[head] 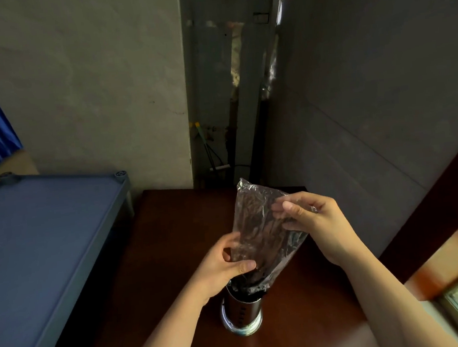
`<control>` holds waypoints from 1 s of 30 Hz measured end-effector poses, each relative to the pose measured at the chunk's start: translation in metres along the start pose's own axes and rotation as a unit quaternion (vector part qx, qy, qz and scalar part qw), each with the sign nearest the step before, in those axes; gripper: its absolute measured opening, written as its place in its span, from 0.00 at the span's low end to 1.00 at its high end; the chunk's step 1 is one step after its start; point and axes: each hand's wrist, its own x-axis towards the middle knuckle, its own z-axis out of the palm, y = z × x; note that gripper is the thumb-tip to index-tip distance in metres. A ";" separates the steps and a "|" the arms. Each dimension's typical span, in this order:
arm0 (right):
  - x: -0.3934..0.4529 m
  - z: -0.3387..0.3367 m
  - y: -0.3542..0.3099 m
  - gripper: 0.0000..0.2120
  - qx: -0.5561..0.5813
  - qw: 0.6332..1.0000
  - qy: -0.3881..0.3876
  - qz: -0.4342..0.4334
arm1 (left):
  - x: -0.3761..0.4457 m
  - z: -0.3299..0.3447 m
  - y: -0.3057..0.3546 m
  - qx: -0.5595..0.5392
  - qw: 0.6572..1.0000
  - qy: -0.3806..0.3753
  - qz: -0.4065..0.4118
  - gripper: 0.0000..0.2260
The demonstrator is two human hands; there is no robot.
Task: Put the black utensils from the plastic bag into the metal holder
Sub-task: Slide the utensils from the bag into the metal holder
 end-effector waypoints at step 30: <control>0.008 -0.019 -0.028 0.11 0.129 0.991 0.026 -0.005 | 0.028 0.052 -0.035 0.382 0.913 0.141 0.038 0.28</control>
